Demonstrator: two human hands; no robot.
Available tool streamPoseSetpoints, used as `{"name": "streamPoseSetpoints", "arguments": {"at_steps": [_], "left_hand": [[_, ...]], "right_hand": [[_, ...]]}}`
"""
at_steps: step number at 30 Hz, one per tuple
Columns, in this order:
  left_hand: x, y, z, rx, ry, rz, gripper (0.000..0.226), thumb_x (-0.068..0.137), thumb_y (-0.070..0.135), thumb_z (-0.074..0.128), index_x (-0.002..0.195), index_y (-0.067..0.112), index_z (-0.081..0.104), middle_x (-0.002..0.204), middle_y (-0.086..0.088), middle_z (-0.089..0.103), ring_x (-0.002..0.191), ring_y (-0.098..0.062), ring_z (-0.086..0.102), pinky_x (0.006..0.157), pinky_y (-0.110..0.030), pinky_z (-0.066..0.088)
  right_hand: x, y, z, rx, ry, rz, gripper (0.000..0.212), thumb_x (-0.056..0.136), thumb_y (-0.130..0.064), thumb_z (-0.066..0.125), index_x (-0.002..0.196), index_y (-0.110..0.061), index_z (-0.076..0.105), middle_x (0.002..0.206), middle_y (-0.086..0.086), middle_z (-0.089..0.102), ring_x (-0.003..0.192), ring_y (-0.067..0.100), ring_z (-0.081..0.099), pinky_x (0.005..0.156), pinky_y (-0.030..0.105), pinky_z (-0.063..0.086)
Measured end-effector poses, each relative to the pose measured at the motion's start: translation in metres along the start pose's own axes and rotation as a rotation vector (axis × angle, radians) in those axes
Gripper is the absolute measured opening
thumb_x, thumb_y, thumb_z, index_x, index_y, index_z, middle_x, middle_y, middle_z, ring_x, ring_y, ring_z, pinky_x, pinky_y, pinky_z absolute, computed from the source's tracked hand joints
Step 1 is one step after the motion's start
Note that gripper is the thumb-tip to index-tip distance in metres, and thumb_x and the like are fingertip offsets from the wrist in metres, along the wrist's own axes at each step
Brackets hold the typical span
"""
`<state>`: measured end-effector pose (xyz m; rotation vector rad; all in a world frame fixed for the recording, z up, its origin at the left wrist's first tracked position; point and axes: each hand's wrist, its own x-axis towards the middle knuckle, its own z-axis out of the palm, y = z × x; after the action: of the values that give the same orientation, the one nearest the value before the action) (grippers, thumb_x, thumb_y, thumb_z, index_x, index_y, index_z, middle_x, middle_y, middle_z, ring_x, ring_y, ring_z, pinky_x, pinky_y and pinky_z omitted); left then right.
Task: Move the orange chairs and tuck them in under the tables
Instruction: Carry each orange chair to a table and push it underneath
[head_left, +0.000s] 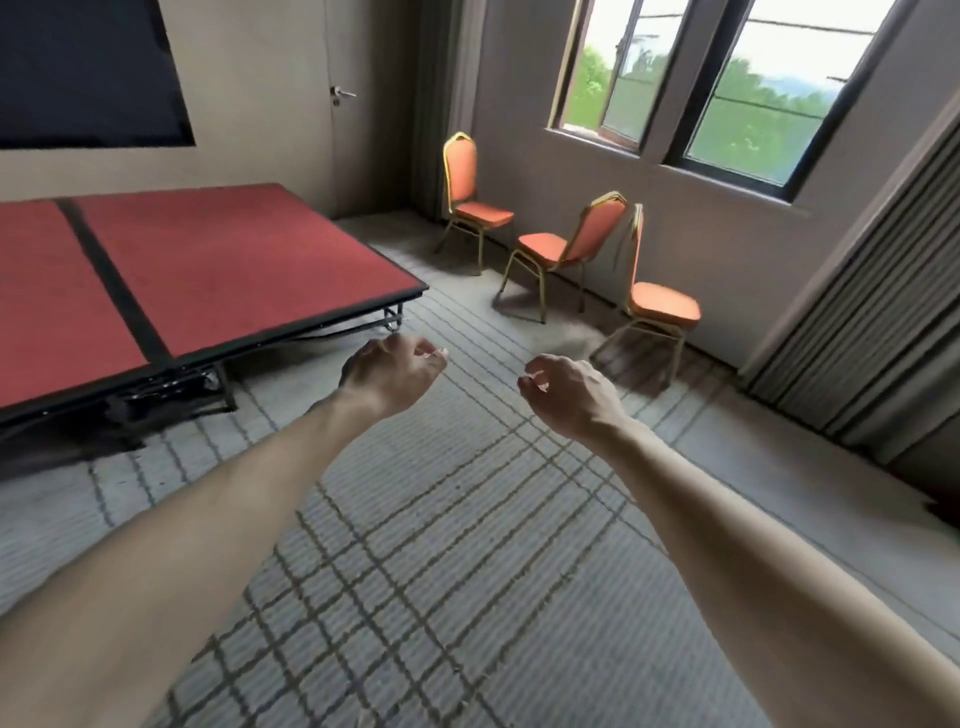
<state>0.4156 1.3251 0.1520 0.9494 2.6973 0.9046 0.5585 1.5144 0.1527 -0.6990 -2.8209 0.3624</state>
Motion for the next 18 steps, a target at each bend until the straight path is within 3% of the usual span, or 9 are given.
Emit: {"name": "streamPoseSetpoints", "arguments": {"at_steps": [5,9,13,18], "left_hand": [[0.115,-0.007,-0.012,0.018,-0.019,-0.033,0.064,0.080,0.070,0.039,0.118,0.027,0.067,0.123,-0.006,0.069,0.112,-0.027,0.064,0.093,-0.040,0.052],[0.222,-0.017,-0.010,0.069,-0.005,-0.012,0.048,0.090,0.060,0.048,0.118,0.026,0.068,0.123,-0.006,0.069,0.113,-0.028,0.063,0.096,-0.038,0.051],[0.342,-0.012,0.002,0.059,-0.001,0.009,0.044,0.095,0.055,0.048,0.121,0.024,0.067,0.122,-0.004,0.069,0.110,-0.025,0.063,0.084,-0.031,0.047],[0.494,0.005,0.014,0.168,-0.021,0.059,0.046,0.095,0.059,0.046,0.125,0.028,0.063,0.125,-0.006,0.067,0.117,-0.027,0.060,0.093,-0.037,0.046]], "right_hand": [[0.124,0.008,0.001,-0.015,0.017,0.008,0.037,0.096,-0.051,0.048,0.126,-0.034,0.061,0.120,-0.009,0.069,0.118,0.019,0.059,0.090,0.031,0.046],[0.231,0.023,0.013,0.023,0.048,0.014,0.037,0.097,-0.051,0.048,0.127,-0.034,0.060,0.122,-0.011,0.068,0.121,0.019,0.056,0.092,0.032,0.044],[0.340,0.052,0.032,0.063,0.073,0.011,0.037,0.096,-0.049,0.048,0.127,-0.033,0.061,0.121,-0.010,0.068,0.118,0.019,0.058,0.089,0.032,0.045],[0.491,0.086,0.039,0.149,0.059,0.038,0.036,0.095,-0.048,0.048,0.123,-0.030,0.063,0.118,-0.007,0.068,0.116,0.020,0.058,0.087,0.031,0.044]]}}
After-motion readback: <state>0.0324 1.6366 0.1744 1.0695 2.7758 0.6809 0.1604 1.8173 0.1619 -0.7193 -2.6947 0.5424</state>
